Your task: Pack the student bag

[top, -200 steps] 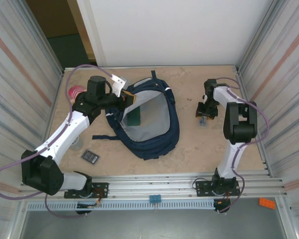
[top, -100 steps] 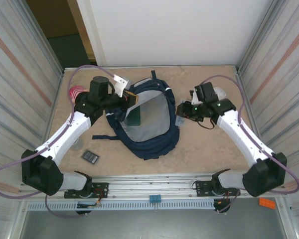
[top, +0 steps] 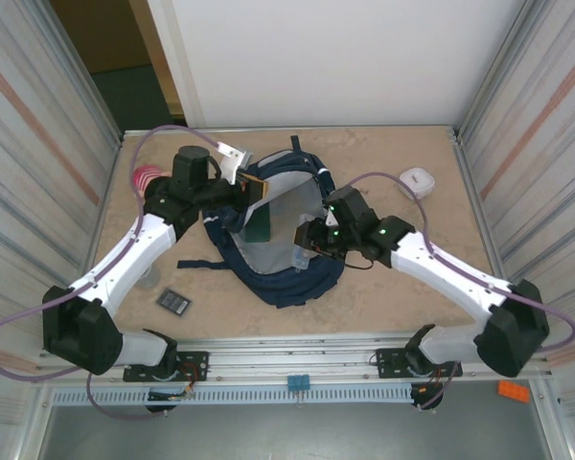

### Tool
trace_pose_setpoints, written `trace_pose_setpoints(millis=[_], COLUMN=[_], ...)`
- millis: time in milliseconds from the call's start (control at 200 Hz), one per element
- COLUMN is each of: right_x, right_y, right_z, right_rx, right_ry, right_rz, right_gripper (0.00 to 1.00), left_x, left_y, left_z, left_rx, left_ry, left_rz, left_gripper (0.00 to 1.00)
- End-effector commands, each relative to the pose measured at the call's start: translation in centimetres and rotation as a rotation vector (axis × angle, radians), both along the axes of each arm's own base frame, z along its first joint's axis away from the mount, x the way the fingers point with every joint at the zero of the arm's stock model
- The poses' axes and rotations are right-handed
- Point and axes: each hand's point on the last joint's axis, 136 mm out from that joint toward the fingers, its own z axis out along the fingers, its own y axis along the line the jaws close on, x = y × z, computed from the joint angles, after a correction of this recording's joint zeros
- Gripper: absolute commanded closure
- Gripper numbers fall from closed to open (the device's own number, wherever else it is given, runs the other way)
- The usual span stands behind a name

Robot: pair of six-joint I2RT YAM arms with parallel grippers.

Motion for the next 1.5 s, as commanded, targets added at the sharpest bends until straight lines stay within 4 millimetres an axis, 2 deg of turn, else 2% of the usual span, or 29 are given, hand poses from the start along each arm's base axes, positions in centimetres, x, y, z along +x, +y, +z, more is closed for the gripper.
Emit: trace_pose_setpoints(millis=[0, 231, 361, 391, 476, 506, 621, 712, 872, 1012, 1102, 1258, 1288, 1303, 1358, 1443, 1493], right_x=[2.4, 8.0, 10.8, 11.3, 12.0, 12.1, 11.2, 9.6, 6.1, 4.0, 3.2, 2.6, 2.7, 2.5, 2.3, 1.8, 0.8], right_y=[2.4, 3.2, 4.1, 4.1, 3.8, 3.6, 1.8, 0.2, -2.7, -5.4, -7.1, -8.4, -8.5, -8.8, -8.9, -8.2, -7.4], right_z=[1.1, -2.3, -3.2, -3.4, -3.7, -3.4, -2.8, -1.8, 0.2, 2.1, 2.9, 5.0, 5.1, 5.8, 6.5, 7.4, 7.8], right_rx=[0.099, 0.089, 0.103, 0.103, 0.107, 0.106, 0.089, 0.096, 0.111, 0.126, 0.118, 0.086, 0.071, 0.076, 0.063, 0.026, -0.031], right_ry=[-0.02, 0.027, 0.014, 0.014, 0.02, 0.014, -0.004, -0.026, -0.073, -0.11, -0.133, -0.309, -0.338, -0.37, -0.435, -0.544, -0.638], right_rz=[-0.037, -0.117, -0.102, -0.104, -0.104, -0.109, -0.134, -0.147, -0.165, -0.201, -0.218, -0.165, -0.151, -0.146, -0.105, 0.027, 0.165], right_gripper=[0.64, 0.63, 0.59, 0.57, 0.41, 0.38, 0.36, 0.36, 0.37, 0.37, 0.37, 0.36, 0.35, 0.35, 0.34, 0.31, 0.3], left_x=[-1.0, -2.0, -2.2, -2.2, -2.1, -2.0, -2.0, -2.0, -2.6, -4.3, -5.9, -9.2, -9.4, -9.6, -9.8, -9.8, -9.5], left_y=[-1.4, -1.0, -0.7, -0.7, -0.6, -0.6, -0.5, -0.5, -1.3, -3.3, -4.8, -6.8, -7.0, -7.1, -7.2, -7.0, -6.5], left_z=[7.6, 8.3, 8.4, 8.2, 7.8, 7.7, 7.2, 6.7, 4.0, -0.2, -3.7, -9.8, -10.6, -10.9, -10.9, -9.4, -8.2], left_rx=[-0.154, -0.147, -0.135, -0.13, -0.119, -0.114, -0.102, -0.092, -0.033, 0.071, 0.136, 0.229, 0.23, 0.227, 0.205, 0.179, 0.162], left_ry=[-0.178, -0.211, -0.223, -0.221, -0.221, -0.22, -0.215, -0.214, -0.217, -0.238, -0.248, -0.214, -0.19, -0.178, -0.149, -0.151, -0.157], left_rz=[-0.092, -0.103, -0.096, -0.097, -0.092, -0.089, -0.083, -0.086, -0.133, -0.232, -0.332, -0.52, -0.534, -0.54, -0.544, -0.521, -0.488], left_gripper=[0.96, 0.96, 0.96, 0.96, 0.96, 0.96, 0.96, 0.96, 0.96, 0.95, 0.93, 0.85, 0.82, 0.8, 0.68, 0.44, 0.34])
